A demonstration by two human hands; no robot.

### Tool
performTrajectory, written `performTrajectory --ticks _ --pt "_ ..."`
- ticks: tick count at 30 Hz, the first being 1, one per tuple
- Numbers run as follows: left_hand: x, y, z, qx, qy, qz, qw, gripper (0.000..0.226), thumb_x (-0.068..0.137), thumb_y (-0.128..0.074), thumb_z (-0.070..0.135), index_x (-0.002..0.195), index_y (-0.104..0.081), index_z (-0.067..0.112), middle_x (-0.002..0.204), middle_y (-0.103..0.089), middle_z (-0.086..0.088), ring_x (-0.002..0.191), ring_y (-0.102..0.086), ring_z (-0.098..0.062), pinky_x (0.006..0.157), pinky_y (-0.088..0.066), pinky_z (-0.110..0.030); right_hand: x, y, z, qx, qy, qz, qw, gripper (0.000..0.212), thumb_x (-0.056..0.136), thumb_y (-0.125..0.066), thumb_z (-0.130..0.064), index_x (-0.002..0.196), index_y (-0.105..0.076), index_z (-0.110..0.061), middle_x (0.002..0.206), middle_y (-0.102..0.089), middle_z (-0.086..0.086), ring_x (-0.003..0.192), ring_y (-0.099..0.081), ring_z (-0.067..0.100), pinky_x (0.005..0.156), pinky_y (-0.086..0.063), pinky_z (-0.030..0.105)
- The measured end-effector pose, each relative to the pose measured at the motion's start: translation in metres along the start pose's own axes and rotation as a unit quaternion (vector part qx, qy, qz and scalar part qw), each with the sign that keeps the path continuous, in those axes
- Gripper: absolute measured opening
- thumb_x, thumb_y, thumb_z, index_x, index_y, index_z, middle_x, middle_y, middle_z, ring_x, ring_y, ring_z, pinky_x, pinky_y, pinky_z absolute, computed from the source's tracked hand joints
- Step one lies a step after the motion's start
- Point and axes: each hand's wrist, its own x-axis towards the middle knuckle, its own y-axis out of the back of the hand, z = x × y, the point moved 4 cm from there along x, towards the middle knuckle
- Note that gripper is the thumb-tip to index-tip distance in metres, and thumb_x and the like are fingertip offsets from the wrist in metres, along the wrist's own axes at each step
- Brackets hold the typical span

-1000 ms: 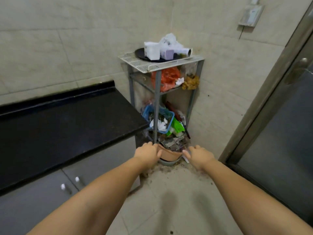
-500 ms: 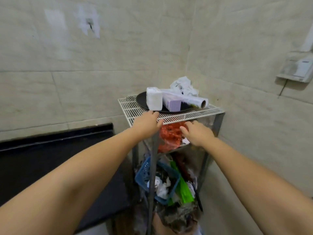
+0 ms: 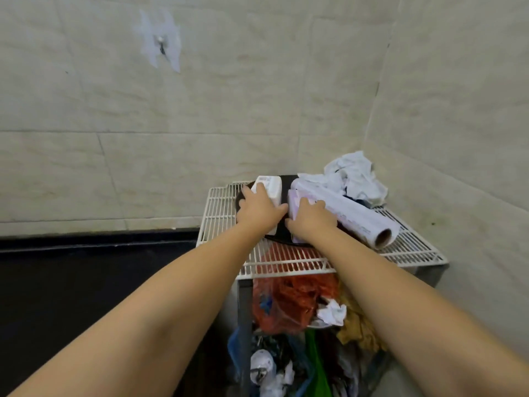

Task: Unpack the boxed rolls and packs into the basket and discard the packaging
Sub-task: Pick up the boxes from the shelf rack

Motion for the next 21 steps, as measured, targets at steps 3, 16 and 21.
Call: performTrajectory --ticks 3,16,21 --pt "0.005 -0.005 -0.005 -0.013 -0.009 0.034 0.999 0.063 0.081 -0.062 0.039 0.131 -0.034 0.014 0.135 -0.031 -0.018 0.111 -0.049 -0.043 0.091 -0.048 -0.053 0.014 -0.009 0.003 -0.012 -0.025 -0.036 0.999 0.065 0.081 -0.056 -0.039 0.136 -0.03 -0.017 0.135 -0.035 0.022 0.098 -0.053 0.034 0.055 -0.032 0.03" --pt "0.016 0.127 -0.109 -0.354 0.082 0.142 0.921 0.025 0.083 -0.057 0.021 0.108 -0.057 0.016 0.11 -0.064 -0.012 0.102 -0.062 -0.034 0.084 -0.054 -0.054 0.017 0.047 -0.097 0.119 0.118 0.036 0.985 0.062 0.091 -0.039 -0.038 0.146 -0.019 -0.017 0.138 -0.037 0.027 0.122 -0.044 0.043 0.094 -0.041 0.044" --pt "-0.015 0.218 -0.23 -0.272 0.096 0.247 0.925 0.021 0.084 -0.056 0.021 0.105 -0.055 0.022 0.103 -0.061 -0.005 0.093 -0.06 -0.024 0.079 -0.054 -0.04 -0.025 0.016 -0.22 0.186 0.25 0.0 0.95 0.061 0.086 -0.041 -0.038 0.142 -0.024 -0.022 0.131 -0.047 0.024 0.105 -0.054 0.043 0.081 -0.042 0.04"
